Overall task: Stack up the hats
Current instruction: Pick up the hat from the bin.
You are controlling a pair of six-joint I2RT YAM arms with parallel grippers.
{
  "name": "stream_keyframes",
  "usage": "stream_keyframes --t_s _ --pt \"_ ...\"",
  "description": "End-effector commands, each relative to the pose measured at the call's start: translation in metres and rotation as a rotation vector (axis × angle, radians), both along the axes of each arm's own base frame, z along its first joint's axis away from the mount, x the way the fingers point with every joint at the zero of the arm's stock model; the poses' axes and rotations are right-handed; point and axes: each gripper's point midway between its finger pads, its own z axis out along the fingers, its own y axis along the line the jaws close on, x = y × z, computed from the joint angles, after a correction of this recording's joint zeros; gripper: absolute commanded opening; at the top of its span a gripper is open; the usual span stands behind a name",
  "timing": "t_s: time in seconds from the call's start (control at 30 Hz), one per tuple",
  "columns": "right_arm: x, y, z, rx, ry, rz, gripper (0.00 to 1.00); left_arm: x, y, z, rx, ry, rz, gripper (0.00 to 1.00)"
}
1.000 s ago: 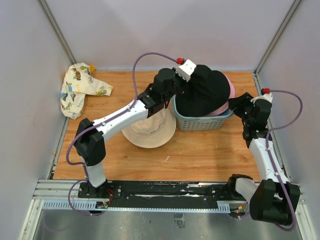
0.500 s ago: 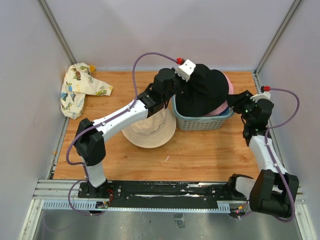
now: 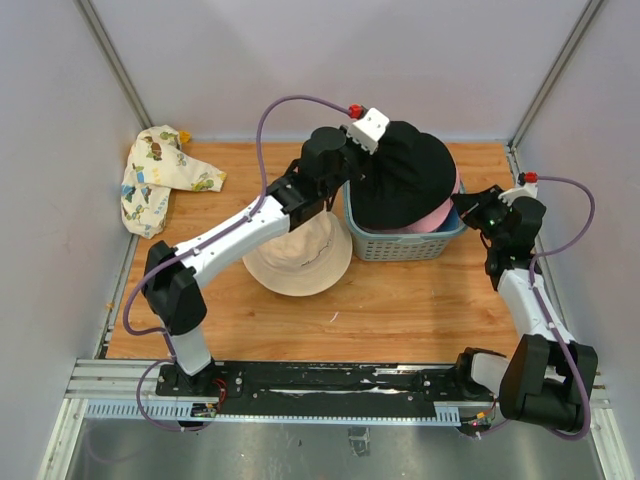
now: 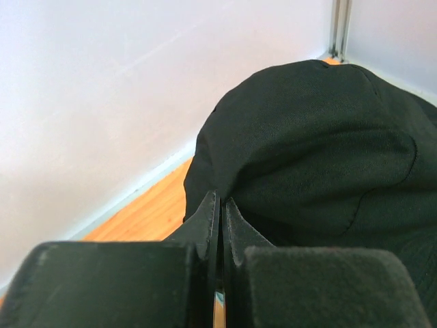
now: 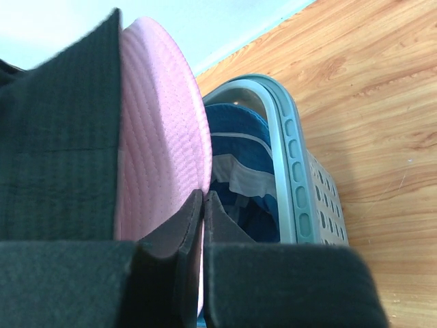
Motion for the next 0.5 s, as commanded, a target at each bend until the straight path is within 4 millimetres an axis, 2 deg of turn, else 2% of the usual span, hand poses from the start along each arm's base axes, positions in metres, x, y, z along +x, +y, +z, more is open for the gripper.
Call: stream_keyframes --t_s 0.0,0.23,0.47 --pt "0.003 -0.012 0.005 -0.029 0.008 -0.038 0.00 -0.015 0.021 0.091 -0.128 -0.141 0.020 0.01" --pt "0.004 -0.017 -0.007 -0.046 0.062 -0.057 0.00 -0.027 0.034 0.127 -0.173 -0.179 0.026 0.01" --pt "0.003 -0.018 -0.006 -0.057 0.084 -0.055 0.00 -0.048 0.070 0.156 -0.189 -0.213 0.079 0.01"
